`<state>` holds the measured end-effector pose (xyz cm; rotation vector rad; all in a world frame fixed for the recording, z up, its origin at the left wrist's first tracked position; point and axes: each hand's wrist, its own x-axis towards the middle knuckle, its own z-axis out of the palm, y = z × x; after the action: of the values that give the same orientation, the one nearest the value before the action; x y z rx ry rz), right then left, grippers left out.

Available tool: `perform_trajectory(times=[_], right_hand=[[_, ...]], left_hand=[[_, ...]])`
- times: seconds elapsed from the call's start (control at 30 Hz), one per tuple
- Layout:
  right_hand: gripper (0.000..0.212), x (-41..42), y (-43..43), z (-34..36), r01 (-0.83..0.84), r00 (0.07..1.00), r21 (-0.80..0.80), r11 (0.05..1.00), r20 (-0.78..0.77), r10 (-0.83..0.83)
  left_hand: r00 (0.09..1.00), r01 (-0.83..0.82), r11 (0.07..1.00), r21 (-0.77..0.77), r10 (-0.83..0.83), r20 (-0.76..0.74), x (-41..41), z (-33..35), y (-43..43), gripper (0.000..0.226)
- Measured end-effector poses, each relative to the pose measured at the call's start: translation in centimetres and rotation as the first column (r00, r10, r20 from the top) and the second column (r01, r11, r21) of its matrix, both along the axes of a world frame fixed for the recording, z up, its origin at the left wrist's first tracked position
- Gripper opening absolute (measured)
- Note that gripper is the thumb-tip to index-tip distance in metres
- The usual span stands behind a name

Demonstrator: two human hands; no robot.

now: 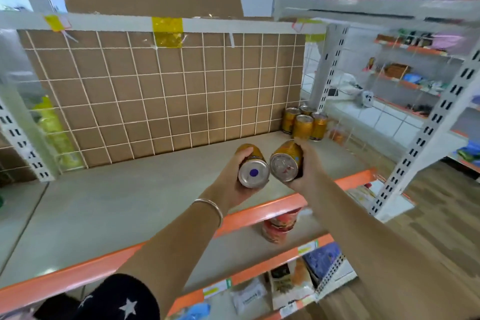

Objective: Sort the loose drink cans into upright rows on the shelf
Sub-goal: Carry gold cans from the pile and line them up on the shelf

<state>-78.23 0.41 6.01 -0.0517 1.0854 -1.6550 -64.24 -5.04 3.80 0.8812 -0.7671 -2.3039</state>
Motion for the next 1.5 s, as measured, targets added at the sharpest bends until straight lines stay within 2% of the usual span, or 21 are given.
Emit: perform_trajectory(times=[0.07, 0.13, 0.23, 0.3, 0.4, 0.53, 0.63, 0.7, 0.77, 0.87, 0.97, 1.0, 1.07, 1.13, 1.2, 1.23, 1.3, 1.37, 1.43, 1.47, 1.5], right_hand=[[0.045, -1.8, -1.5, -0.2, 0.017, 0.999, 0.007, 1.0, -0.03, -0.016], [0.044, -3.5, -2.8, -0.4, 0.056, 0.996, 0.067, 0.996, -0.072, -0.051], [0.049, -6.1, -4.7, -1.0, 0.101, 0.99, 0.099, 0.99, -0.105, -0.09], [0.061, -7.4, -6.0, -1.5, 0.119, 0.983, 0.116, 0.986, -0.153, -0.1], [0.069, -8.8, -7.4, -2.7, 0.153, 0.953, 0.137, 0.979, -0.282, -0.109], [0.081, -10.4, -8.5, -4.5, 0.093, 0.853, 0.12, 0.988, -0.521, -0.017], [0.08, -12.2, -9.0, -6.1, 0.07, 0.805, 0.13, 0.989, -0.593, 0.021], [0.077, -13.7, -8.8, -6.3, 0.025, 0.761, 0.134, 0.991, -0.645, 0.068], [0.073, -15.7, -8.3, -6.5, -0.089, 0.612, 0.18, 0.98, -0.766, 0.197], [0.074, -19.3, -7.2, -6.8, -0.281, 0.278, 0.326, 0.903, -0.873, 0.401], [0.086, -21.8, -6.6, -7.3, -0.301, -0.125, 0.581, 0.756, -0.81, 0.572], [0.087, -22.2, -6.6, -7.2, -0.291, -0.211, 0.626, 0.723, -0.779, 0.59], [0.083, -22.6, -7.0, -6.7, -0.284, -0.325, 0.671, 0.685, -0.74, 0.59], [0.078, -22.4, -7.8, -5.7, -0.251, -0.432, 0.739, 0.625, -0.663, 0.611], [0.074, -21.7, -9.1, -4.8, -0.159, -0.575, 0.82, 0.55, -0.53, 0.623], [0.071, -21.2, -9.8, -4.8, -0.124, -0.624, 0.846, 0.518, -0.472, 0.622], [0.064, -20.3, -10.9, -4.9, -0.122, -0.641, 0.865, 0.486, -0.443, 0.627], [0.061, -20.1, -11.4, -5.2, -0.178, -0.609, 0.85, 0.496, -0.491, 0.623], [0.064, -21.1, -11.6, -5.6, -0.241, -0.519, 0.805, 0.542, -0.579, 0.629], [0.069, -21.8, -11.5, -6.1, -0.287, -0.41, 0.748, 0.599, -0.661, 0.629], [0.076, -22.4, -11.4, -6.7, -0.316, -0.25, 0.654, 0.687, -0.756, 0.605]], left_hand=[[0.996, 0.055, 0.998, -0.042, -0.052, 0.068, -1.6, -0.6, -1.8, 0.022], [0.983, 0.11, 0.992, -0.061, -0.099, 0.152, -3.0, -1.0, -3.2, 0.017], [0.947, 0.168, 0.986, -0.011, -0.158, 0.278, -4.7, -1.3, -4.4, 0.019], [0.913, 0.185, 0.983, -0.016, -0.166, 0.373, -5.7, -1.4, -5.2, 0.035], [0.858, 0.241, 0.962, -0.131, -0.148, 0.491, -6.8, -2.2, -7.0, 0.068], [0.672, 0.451, 0.824, -0.343, -0.061, 0.738, -8.3, -2.8, -8.9, 0.071], [0.586, 0.512, 0.749, -0.42, 0.053, 0.809, -9.9, -2.4, -10.1, 0.067], [0.507, 0.608, 0.634, -0.478, 0.153, 0.848, -10.8, -2.1, -11.1, 0.077], [0.468, 0.664, 0.564, -0.491, 0.198, 0.861, -11.7, -1.6, -11.9, 0.084], [0.396, 0.725, 0.52, -0.451, 0.22, 0.891, -13.4, -1.1, -13.2, 0.089], [0.31, 0.768, 0.501, -0.398, 0.254, 0.916, -15.3, -0.8, -14.4, 0.093], [0.279, 0.787, 0.489, -0.375, 0.26, 0.924, -15.8, -0.8, -14.7, 0.089], [0.253, 0.813, 0.468, -0.346, 0.251, 0.934, -17.0, -1.0, -15.0, 0.084], [0.253, 0.815, 0.46, -0.351, 0.263, 0.931, -18.0, -1.4, -15.2, 0.092], [0.312, 0.772, 0.485, -0.411, 0.275, 0.909, -18.5, -1.7, -15.1, 0.098], [0.37, 0.739, 0.498, -0.455, 0.264, 0.891, -18.4, -2.0, -15.1, 0.101], [0.517, 0.643, 0.546, -0.536, 0.206, 0.831, -17.8, -2.7, -14.9, 0.113], [0.659, 0.512, 0.602, -0.613, 0.183, 0.729, -16.9, -3.6, -14.5, 0.112], [0.756, 0.378, 0.632, -0.677, 0.211, 0.619, -16.7, -4.8, -13.9, 0.089], [0.787, 0.317, 0.644, -0.696, 0.23, 0.572, -17.0, -5.5, -13.7, 0.08], [0.802, 0.259, 0.662, -0.703, 0.258, 0.539, -17.5, -6.0, -13.4, 0.072]])
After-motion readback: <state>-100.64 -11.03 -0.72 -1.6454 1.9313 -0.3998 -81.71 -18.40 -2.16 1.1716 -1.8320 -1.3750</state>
